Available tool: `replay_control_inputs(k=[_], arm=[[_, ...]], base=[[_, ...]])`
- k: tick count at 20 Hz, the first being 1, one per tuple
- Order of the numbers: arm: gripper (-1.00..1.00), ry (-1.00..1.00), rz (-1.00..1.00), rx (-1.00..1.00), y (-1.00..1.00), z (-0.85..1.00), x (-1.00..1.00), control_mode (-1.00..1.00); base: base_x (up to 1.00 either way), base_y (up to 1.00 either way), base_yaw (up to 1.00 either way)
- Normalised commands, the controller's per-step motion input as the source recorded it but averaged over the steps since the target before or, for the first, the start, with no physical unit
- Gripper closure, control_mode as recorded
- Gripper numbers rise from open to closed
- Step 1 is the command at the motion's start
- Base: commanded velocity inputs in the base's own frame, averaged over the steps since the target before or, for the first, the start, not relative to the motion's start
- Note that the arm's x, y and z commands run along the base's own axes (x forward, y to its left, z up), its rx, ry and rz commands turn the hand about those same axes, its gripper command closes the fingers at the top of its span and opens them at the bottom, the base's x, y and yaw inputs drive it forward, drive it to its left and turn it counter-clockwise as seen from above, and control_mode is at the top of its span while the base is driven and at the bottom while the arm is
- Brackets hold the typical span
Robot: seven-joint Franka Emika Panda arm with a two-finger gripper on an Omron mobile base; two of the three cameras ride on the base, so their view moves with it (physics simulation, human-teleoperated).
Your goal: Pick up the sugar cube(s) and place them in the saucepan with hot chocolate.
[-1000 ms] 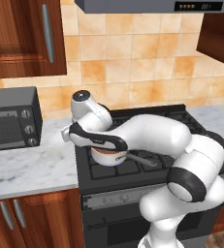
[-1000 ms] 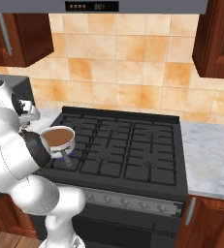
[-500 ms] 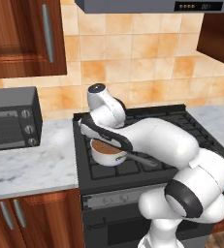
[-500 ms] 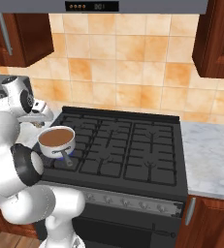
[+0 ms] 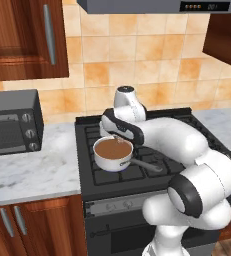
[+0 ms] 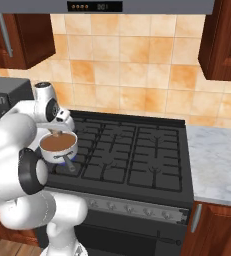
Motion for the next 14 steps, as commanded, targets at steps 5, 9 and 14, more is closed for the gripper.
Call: replay_control_inputs(k=[5, 9, 14], arm=[[1.0, 0.25, 0.0, -0.02, 0.0, 0.0, 0.15, -1.0], [1.0, 0.11, 0.0, -0.02, 0.02, 0.0, 0.07, -1.0], [1.0, 0.08, 0.0, -0.12, 0.07, -0.29, 0.14, -1.0]], base=[[0.0, 0.0, 0.0], [0.0, 0.0, 0.0], [0.0, 0.0, 0.0]])
